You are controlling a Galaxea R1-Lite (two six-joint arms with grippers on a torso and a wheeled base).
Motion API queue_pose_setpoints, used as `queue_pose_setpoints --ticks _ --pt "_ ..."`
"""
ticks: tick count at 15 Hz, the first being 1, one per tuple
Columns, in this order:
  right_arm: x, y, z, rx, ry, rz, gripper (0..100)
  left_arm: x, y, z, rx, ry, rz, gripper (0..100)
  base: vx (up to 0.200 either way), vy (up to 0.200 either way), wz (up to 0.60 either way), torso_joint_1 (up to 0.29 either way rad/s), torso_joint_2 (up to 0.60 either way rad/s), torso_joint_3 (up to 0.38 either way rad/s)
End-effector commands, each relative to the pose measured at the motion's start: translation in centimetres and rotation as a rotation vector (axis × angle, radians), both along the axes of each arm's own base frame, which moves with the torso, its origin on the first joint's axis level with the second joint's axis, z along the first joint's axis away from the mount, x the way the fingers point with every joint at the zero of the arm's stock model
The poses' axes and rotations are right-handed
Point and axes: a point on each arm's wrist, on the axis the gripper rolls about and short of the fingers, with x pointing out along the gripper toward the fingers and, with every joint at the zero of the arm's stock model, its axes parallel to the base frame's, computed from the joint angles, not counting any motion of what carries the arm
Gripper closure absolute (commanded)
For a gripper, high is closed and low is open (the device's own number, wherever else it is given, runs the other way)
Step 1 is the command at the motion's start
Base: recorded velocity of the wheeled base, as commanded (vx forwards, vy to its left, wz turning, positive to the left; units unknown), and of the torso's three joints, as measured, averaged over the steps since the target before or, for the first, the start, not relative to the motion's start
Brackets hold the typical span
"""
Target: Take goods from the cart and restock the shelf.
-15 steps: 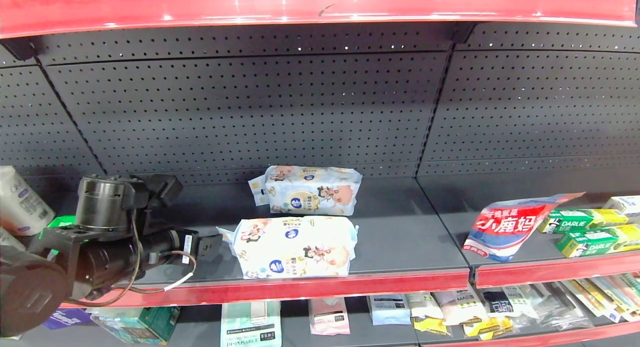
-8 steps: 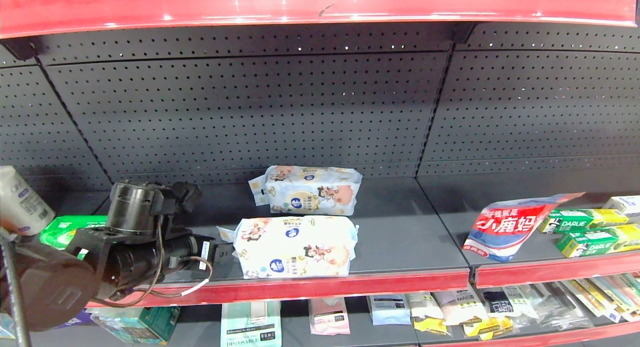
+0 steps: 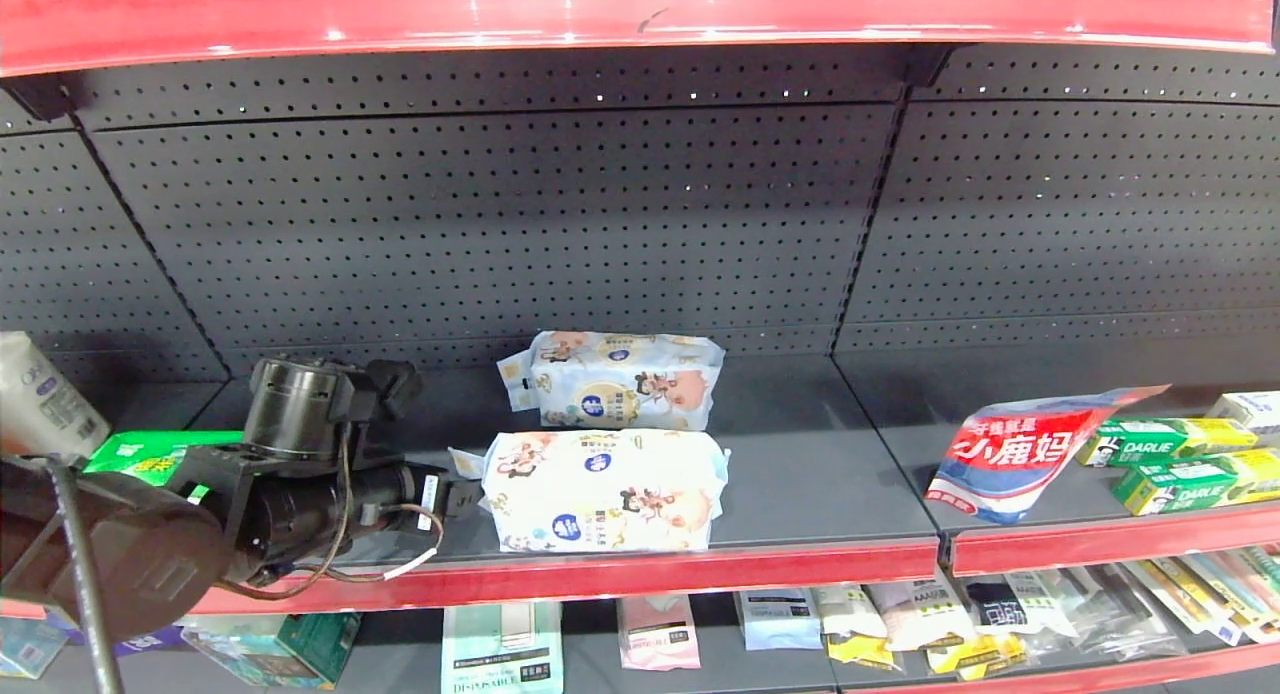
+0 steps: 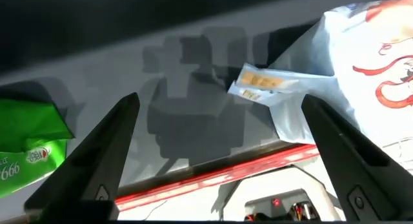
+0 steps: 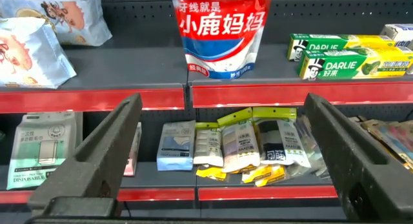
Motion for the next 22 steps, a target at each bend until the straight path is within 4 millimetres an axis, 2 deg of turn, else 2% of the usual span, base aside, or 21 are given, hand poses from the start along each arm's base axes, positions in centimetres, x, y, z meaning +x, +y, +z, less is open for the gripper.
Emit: queue_pose_setpoints --ticks 1,5,9,10,12,14,15,16,17,18,20,22 --pt "0.0 0.0 0.0 0.000 0.002 0.001 0 -0.2 0.1 0.1 -0.001 -0.001 -0.001 0 0.000 0.000 0.00 0.000 0.00 0.000" --pt "0.0 0.0 0.0 0.000 0.000 0.001 0 -1.5 0.6 1.5 -0.004 0.016 -0.008 0 0.000 0.000 0.00 0.000 0.00 0.000" --pt "0.0 0.0 0.0 0.003 0.002 0.001 0 -4.8 2.6 5.2 -0.044 -0.029 -0.008 0 0.000 0.000 0.00 0.000 0.00 0.000" --pt "0.0 0.0 0.0 0.007 0.000 -0.001 0 -6.7 3.2 6.5 -0.060 -0.037 -0.021 0 0.000 0.000 0.00 0.000 0.00 0.000" --pt "0.0 0.0 0.0 0.009 0.000 -0.001 0 -11.7 4.5 8.7 -0.105 -0.092 -0.058 0 0.000 0.000 0.00 0.000 0.00 0.000" --pt "0.0 0.0 0.0 0.009 -0.001 -0.003 0 -16.5 5.9 9.1 -0.138 -0.202 -0.065 0 0.000 0.000 0.00 0.000 0.00 0.000" --pt "0.0 0.0 0.0 0.010 0.000 -0.003 0 -18.3 6.4 8.7 -0.150 -0.246 -0.065 0 0.000 0.000 0.00 0.000 0.00 0.000" --pt "0.0 0.0 0.0 0.010 0.000 -0.003 0 -21.2 7.2 7.6 -0.167 -0.326 -0.064 0 0.000 0.000 0.00 0.000 0.00 0.000" --pt "0.0 0.0 0.0 0.009 0.000 -0.003 0 -24.8 8.3 5.1 -0.187 -0.424 -0.070 0 0.000 0.000 0.00 0.000 0.00 0.000" --pt "0.0 0.0 0.0 0.009 0.000 -0.003 0 -26.5 8.8 3.7 -0.198 -0.462 -0.071 0 0.000 0.000 0.00 0.000 0.00 0.000" --pt "0.0 0.0 0.0 0.009 0.000 -0.003 0 -29.3 9.6 1.2 -0.202 -0.480 -0.072 0 0.000 0.000 0.00 0.000 0.00 0.000" --pt "0.0 0.0 0.0 0.009 0.000 -0.003 0 -29.7 10.0 -0.3 -0.173 -0.485 -0.005 0 0.000 0.000 0.00 0.000 0.00 0.000"
